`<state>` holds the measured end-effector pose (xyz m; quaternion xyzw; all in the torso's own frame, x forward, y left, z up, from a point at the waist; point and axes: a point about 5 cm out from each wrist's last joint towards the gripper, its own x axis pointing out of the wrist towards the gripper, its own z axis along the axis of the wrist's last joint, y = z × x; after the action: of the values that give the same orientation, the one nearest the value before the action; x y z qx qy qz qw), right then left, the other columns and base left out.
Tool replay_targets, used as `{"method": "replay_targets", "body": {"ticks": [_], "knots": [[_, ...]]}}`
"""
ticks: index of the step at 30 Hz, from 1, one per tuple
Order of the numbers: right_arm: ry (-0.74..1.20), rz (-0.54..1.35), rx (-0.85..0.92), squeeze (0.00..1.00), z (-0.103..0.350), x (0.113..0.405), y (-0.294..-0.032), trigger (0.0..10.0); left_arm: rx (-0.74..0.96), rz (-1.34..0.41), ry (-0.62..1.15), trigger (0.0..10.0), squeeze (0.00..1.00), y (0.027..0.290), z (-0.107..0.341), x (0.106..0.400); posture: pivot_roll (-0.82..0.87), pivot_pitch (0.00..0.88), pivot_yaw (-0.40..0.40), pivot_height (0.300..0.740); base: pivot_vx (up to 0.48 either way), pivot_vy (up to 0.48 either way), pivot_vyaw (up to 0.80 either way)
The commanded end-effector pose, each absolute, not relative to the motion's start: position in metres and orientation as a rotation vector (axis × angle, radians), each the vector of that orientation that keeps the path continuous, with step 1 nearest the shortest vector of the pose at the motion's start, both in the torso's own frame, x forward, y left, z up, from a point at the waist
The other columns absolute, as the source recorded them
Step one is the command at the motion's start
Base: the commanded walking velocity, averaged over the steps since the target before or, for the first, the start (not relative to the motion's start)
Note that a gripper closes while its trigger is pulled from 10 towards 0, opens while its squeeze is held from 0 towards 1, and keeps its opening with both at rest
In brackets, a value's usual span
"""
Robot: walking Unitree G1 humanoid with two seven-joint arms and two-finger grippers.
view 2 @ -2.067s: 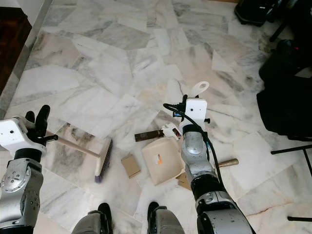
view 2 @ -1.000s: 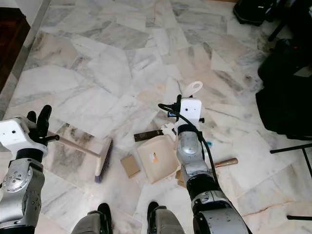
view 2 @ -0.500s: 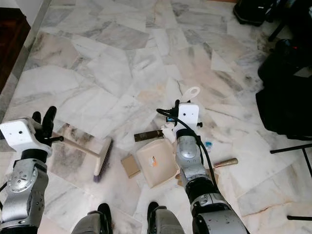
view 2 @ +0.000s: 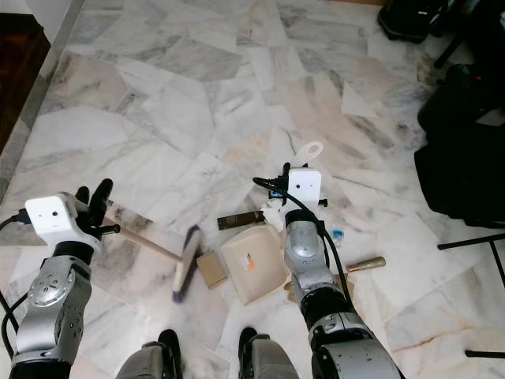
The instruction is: Sweep floor
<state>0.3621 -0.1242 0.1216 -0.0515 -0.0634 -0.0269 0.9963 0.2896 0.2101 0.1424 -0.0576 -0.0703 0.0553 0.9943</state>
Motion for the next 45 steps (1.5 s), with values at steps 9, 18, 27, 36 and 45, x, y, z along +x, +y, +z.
{"method": "replay_targets", "body": {"ticks": [9, 18, 27, 36, 45], "knots": [[-0.060, -0.057, -0.113, 0.00, 0.106, 0.358, -0.125, 10.0, -0.419, 0.231, -0.017, 10.0, 0.00, 0.213, 0.130, 0.289, 0.05, 0.326, -0.099, 0.740, 0.000, 0.000, 0.00], [-0.062, -0.059, -0.101, 0.00, 0.107, 0.358, -0.124, 10.0, -0.579, 0.291, -0.189, 10.0, 0.00, 0.224, 0.158, 0.297, 0.04, 0.316, -0.091, 0.740, 0.000, 0.000, 0.00], [-0.053, -0.059, -0.094, 0.00, 0.106, 0.358, -0.123, 10.0, -0.717, 0.346, -0.294, 10.0, 0.00, 0.238, 0.169, 0.290, 0.05, 0.313, -0.093, 0.740, 0.000, 0.000, 0.00], [-0.047, -0.058, -0.093, 0.00, 0.105, 0.359, -0.124, 10.0, -0.672, 0.379, -0.465, 10.0, 0.00, 0.250, 0.196, 0.278, 0.06, 0.311, -0.094, 0.740, 0.000, 0.000, 0.00], [-0.022, -0.066, 0.000, 0.00, 0.105, 0.361, -0.127, 10.0, -0.293, 0.330, -0.524, 10.0, 0.00, 0.249, 0.226, 0.266, 0.07, 0.290, -0.081, 0.740, 0.000, 0.000, 0.00]]}}
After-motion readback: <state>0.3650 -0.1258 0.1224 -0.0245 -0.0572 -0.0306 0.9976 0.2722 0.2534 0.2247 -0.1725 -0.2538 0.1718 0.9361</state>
